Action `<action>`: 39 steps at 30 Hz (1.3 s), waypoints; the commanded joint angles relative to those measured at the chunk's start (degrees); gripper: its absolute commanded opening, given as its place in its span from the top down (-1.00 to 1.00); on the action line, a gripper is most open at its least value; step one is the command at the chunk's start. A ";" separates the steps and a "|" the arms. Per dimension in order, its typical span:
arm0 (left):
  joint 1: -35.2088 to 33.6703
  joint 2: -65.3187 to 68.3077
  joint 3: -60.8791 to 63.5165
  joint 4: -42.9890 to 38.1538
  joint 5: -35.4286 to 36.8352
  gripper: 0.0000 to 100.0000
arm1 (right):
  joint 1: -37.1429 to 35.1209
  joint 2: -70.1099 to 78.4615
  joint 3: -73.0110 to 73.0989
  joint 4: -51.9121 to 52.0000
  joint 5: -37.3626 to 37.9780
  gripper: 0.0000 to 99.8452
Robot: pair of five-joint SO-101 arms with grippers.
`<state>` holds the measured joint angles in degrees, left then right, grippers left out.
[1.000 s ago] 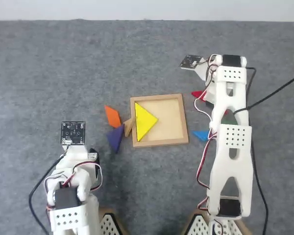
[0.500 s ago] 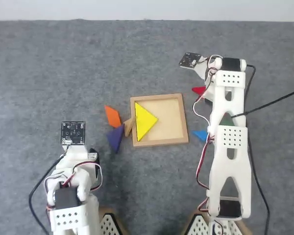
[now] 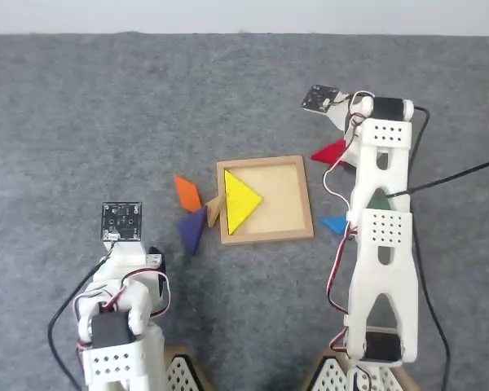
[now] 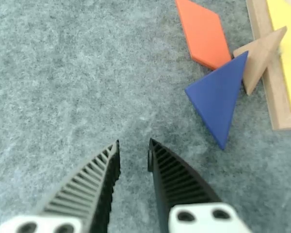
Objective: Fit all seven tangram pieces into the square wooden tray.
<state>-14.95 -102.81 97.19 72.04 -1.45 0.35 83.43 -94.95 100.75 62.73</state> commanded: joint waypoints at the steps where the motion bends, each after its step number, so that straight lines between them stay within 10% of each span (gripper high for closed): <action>1: -0.35 -1.14 -0.75 0.18 -0.09 0.81 | -0.13 -0.13 -1.14 2.24 -2.11 0.85; 22: -0.35 -1.14 -0.75 0.18 -0.09 0.81 | -3.12 -15.34 -1.32 1.10 -8.97 0.51; 31: -0.35 -1.14 -0.75 0.18 -0.09 0.81 | -7.16 -4.00 -1.23 -26.24 -17.32 0.39; 39: -0.26 -1.14 -0.75 0.18 -0.09 0.81 | -6.46 2.07 -1.32 -28.26 -16.35 0.46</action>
<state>-14.95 -102.81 97.19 72.04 -1.45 -5.98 85.54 -94.68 73.85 45.85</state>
